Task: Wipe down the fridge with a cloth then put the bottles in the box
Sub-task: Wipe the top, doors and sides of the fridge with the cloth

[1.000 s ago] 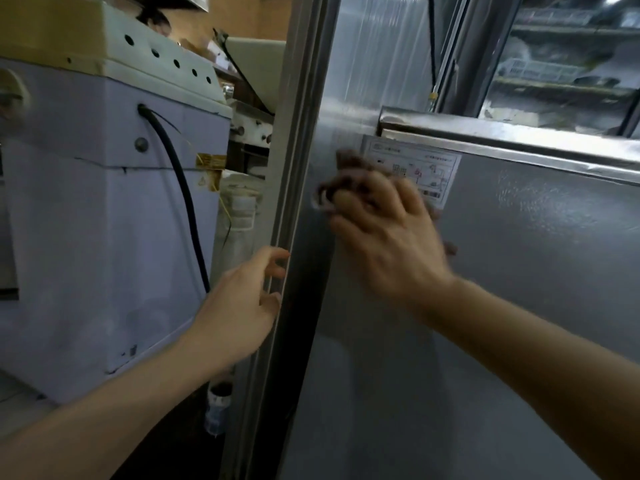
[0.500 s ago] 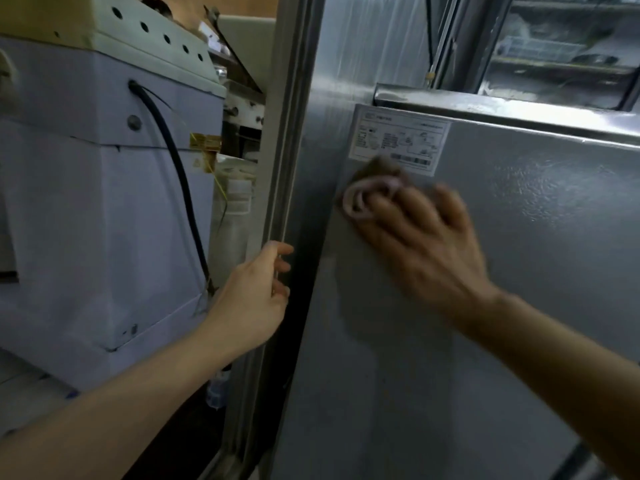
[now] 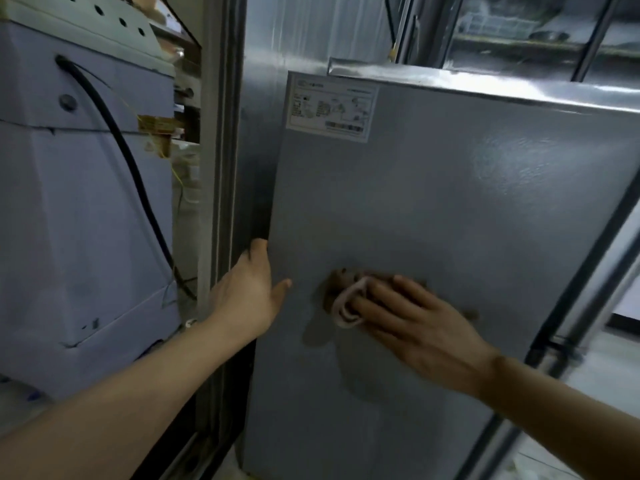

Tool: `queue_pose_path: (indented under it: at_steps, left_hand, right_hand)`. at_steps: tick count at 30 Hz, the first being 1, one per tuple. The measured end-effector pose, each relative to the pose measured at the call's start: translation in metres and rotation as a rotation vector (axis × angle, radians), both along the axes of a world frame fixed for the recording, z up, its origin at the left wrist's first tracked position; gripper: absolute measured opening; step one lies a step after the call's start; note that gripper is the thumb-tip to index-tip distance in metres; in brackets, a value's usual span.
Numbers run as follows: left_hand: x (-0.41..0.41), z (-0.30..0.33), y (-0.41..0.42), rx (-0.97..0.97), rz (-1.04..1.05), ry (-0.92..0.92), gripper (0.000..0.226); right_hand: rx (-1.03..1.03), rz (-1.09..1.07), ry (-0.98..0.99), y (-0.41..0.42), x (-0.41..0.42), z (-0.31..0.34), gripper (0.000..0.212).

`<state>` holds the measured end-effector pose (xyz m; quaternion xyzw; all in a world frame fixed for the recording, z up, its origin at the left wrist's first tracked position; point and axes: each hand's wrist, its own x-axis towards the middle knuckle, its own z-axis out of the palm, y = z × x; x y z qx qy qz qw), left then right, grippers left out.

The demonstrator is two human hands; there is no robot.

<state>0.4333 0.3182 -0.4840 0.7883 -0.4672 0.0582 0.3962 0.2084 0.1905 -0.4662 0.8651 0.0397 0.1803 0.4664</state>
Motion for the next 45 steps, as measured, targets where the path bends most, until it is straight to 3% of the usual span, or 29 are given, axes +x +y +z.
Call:
queue_pose_path:
  at_steps: [4, 7, 9, 13, 16, 18, 23, 27, 29, 33, 35, 37, 41, 45]
  left_hand:
    - [0.0, -0.002, -0.003, 0.004, 0.044, 0.016, 0.054]
    - [-0.001, -0.005, -0.004, -0.02, 0.059, 0.03, 0.056]
    - [-0.003, -0.007, -0.003, -0.048, 0.048, 0.034, 0.053]
    - [-0.008, -0.007, -0.002, -0.035, 0.046, 0.057, 0.05]
    - [-0.014, -0.007, -0.001, -0.007, 0.055, 0.094, 0.057]
    - [-0.016, -0.009, 0.0, -0.009, 0.07, 0.092, 0.058]
    - [-0.017, -0.012, -0.004, -0.016, 0.092, 0.101, 0.058]
    - [-0.018, -0.019, -0.007, -0.052, 0.115, 0.099, 0.061]
    - [-0.018, -0.022, -0.005, -0.068, 0.109, 0.098, 0.062]
    - [-0.018, -0.025, -0.003, -0.05, 0.07, 0.092, 0.064]
    - [-0.018, -0.031, 0.0, -0.017, 0.064, 0.091, 0.065]
    - [-0.021, -0.039, 0.002, 0.023, 0.057, 0.119, 0.064]
    - [-0.022, -0.053, -0.002, 0.107, 0.106, 0.186, 0.06]
    - [-0.019, -0.061, -0.005, 0.1, 0.109, 0.163, 0.058]
  right_hand:
    - [0.092, 0.065, -0.434, -0.013, -0.016, 0.071, 0.038]
    - [0.106, 0.04, -0.578, -0.011, -0.016, 0.063, 0.036]
    - [0.144, 0.041, -0.537, -0.008, -0.019, 0.03, 0.038]
    - [0.061, -0.022, -0.225, -0.012, -0.05, -0.027, 0.04]
    - [-0.051, -0.085, -0.02, -0.009, -0.073, -0.036, 0.048]
    - [-0.074, -0.098, 0.012, -0.009, -0.084, -0.019, 0.057]
    - [-0.056, -0.155, -0.367, -0.025, -0.113, 0.048, 0.056]
    - [0.067, -0.226, -0.613, -0.023, -0.108, 0.033, 0.054]
    - [0.1, -0.213, -0.615, -0.018, -0.106, -0.001, 0.05]
    - [0.041, -0.297, -0.349, -0.012, -0.126, -0.06, 0.055]
    - [0.032, -0.298, -0.284, -0.01, -0.134, -0.06, 0.058]
    - [0.067, -0.271, -0.356, -0.011, -0.134, -0.04, 0.056]
    - [0.148, -0.278, -0.689, -0.016, -0.117, 0.015, 0.051]
    - [0.205, -0.186, -0.747, -0.022, -0.109, -0.004, 0.048]
